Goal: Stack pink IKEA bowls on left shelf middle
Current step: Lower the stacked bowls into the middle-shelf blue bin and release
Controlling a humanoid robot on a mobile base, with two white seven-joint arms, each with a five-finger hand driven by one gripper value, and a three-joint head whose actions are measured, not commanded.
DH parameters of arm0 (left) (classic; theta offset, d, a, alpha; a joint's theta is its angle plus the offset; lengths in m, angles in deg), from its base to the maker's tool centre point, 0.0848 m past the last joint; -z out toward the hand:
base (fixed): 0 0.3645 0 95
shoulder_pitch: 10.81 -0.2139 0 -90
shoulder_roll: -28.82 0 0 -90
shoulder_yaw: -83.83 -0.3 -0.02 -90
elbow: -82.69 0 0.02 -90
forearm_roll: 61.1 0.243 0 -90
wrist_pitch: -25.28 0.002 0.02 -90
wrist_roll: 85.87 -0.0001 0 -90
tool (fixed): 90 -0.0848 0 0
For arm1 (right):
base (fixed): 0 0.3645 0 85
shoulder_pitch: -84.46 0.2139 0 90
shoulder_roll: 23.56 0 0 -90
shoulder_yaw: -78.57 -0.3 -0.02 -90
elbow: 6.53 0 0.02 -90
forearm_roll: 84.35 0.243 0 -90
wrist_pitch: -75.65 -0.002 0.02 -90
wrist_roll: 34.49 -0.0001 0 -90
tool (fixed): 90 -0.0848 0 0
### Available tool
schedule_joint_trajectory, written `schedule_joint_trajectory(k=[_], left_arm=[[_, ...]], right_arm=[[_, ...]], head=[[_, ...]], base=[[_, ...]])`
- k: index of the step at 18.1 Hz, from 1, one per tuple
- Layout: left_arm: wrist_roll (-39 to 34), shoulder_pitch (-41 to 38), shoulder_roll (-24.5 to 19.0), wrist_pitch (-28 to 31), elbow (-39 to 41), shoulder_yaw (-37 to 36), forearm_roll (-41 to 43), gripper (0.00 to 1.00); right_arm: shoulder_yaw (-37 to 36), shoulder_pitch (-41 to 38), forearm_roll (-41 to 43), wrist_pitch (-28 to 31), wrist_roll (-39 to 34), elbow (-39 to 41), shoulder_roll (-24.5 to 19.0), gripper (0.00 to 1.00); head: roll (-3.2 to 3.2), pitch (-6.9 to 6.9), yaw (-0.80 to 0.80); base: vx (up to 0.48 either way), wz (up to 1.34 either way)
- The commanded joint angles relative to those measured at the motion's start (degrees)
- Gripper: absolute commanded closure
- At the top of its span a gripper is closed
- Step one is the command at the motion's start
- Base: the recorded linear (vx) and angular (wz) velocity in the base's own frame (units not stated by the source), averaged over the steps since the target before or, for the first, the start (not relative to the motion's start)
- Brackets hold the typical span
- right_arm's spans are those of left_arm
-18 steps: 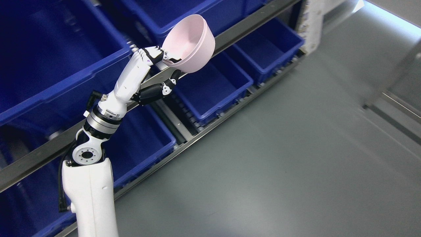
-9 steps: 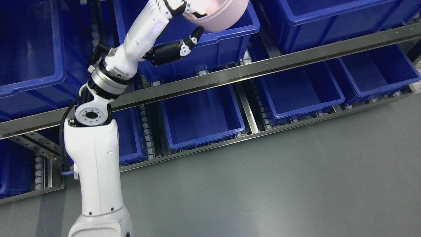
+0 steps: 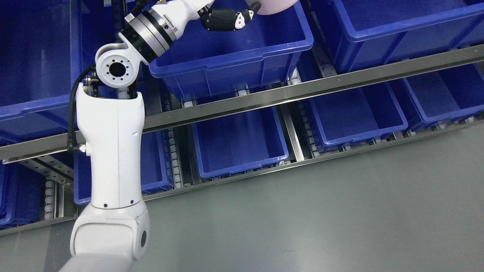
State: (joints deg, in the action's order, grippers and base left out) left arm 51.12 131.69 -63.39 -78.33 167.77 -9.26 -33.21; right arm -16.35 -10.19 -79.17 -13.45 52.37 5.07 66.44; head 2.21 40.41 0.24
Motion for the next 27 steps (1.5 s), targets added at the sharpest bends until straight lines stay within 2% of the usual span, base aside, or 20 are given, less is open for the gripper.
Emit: schedule_joint_trajectory(k=[1,10,12,14,16,17,19,23,25,27], left_arm=[[3.1,2.2,-11.1,1.7,-6.1,-3.9,1.4,0.96],[2.8,4.1,-11.0,1.1,-15.5,-7.8,2.0,0.95],[2.8,4.1,-10.9,1.1,-15.9,-7.8,2.1,0.93],[2.6,4.2,-10.8,1.2,-16.6,-7.6,2.1,0.88],[1.2,4.2,-10.8,1.2,-16.8,-7.6,2.1,0.78],[0.2,4.2,-10.8,1.3,-16.9,-7.6,2.1,0.68],[-1.5,4.2,-10.7,1.3,-16.8,-7.4,2.1,0.6],[-9.9,5.0,-10.0,2.0,-16.9,-5.8,1.9,0.36],[-13.6,5.0,-6.3,3.0,-17.4,-2.5,1.3,0.17],[-17.5,4.6,1.2,3.7,-18.3,7.2,-2.0,0.02]], right_arm=[[0.0,0.0,0.0,0.0,-0.3,0.0,1.0,0.0],[0.0,0.0,0.0,0.0,-0.4,0.0,1.0,0.0],[0.0,0.0,0.0,0.0,-0.4,0.0,1.0,0.0],[0.0,0.0,0.0,0.0,-0.4,0.0,1.0,0.0],[0.0,0.0,0.0,0.0,-0.3,0.0,1.0,0.0],[0.0,0.0,0.0,0.0,-0.4,0.0,1.0,0.0],[0.0,0.0,0.0,0.0,-0.3,0.0,1.0,0.0],[0.0,0.0,0.0,0.0,-0.4,0.0,1.0,0.0],[0.0,0.0,0.0,0.0,-0.3,0.0,1.0,0.0],[0.0,0.0,0.0,0.0,-0.4,0.0,1.0,0.0]], head=[[0.0,0.0,0.0],[0.0,0.0,0.0],[0.0,0.0,0.0],[0.0,0.0,0.0],[0.0,0.0,0.0],[0.0,0.0,0.0],[0.0,0.0,0.0],[0.0,0.0,0.0],[0.0,0.0,0.0],[0.0,0.0,0.0]], base=[[0.064,0.07],[0.015,0.03],[0.0,0.0],[0.0,0.0],[0.0,0.0],[0.0,0.0],[0.0,0.0],[0.0,0.0],[0.0,0.0],[0.0,0.0]])
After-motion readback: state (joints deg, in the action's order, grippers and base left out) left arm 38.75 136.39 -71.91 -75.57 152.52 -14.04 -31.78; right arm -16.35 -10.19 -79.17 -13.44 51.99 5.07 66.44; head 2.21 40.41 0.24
